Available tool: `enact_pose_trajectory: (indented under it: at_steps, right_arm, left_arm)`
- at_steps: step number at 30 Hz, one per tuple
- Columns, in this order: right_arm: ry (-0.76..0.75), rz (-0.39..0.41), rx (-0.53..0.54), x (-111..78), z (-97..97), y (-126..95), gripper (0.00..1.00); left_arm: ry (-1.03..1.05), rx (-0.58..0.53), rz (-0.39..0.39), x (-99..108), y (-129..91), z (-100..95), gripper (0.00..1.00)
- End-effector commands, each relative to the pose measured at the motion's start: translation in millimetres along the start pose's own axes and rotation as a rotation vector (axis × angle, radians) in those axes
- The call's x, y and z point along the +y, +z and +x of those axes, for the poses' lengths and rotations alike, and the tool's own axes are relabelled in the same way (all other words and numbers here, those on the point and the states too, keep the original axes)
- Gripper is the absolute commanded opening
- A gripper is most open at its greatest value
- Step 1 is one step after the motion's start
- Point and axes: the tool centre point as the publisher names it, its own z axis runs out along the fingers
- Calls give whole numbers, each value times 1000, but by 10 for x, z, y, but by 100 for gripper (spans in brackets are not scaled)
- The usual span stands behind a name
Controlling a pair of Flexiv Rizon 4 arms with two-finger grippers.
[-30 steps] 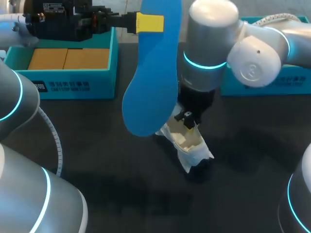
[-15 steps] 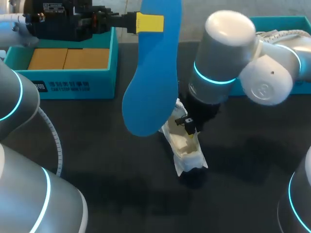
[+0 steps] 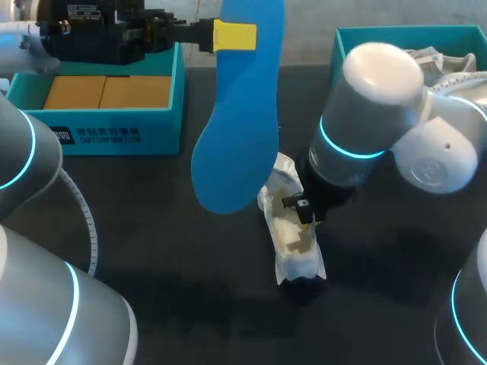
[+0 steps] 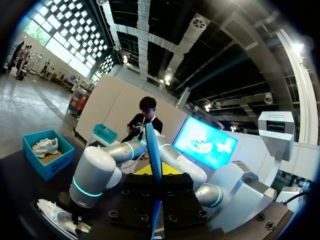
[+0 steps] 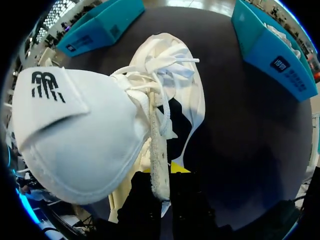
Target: Take the shoe out of the shoebox, open the shoe tongue, remove and reinsert the insole, then place the shoe into the shoebox
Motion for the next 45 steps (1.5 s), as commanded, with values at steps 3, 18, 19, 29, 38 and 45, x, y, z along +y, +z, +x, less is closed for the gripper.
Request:
enact_pose_trajectory:
  at_steps: [3, 18, 19, 29, 38, 45]
  right_arm:
    - [14, -65, 13, -6, -24, 20, 0]
    - [23, -18, 55, 108, -12, 272, 0]
    - [20, -13, 58, 126, -14, 297, 0]
    - [30, 9, 58, 176, 7, 362, 0]
    - [70, 12, 37, 79, 14, 331, 0]
    - [89, 16, 28, 57, -24, 307, 0]
  left_arm:
    - [0, 0, -2, -5, 10, -8, 0]
    - [0, 0, -2, -5, 10, -8, 0]
    - [0, 0, -2, -5, 10, -8, 0]
    - [0, 0, -2, -5, 10, -8, 0]
    - [0, 0, -2, -5, 10, -8, 0]
    - [0, 0, -2, -5, 10, -8, 0]
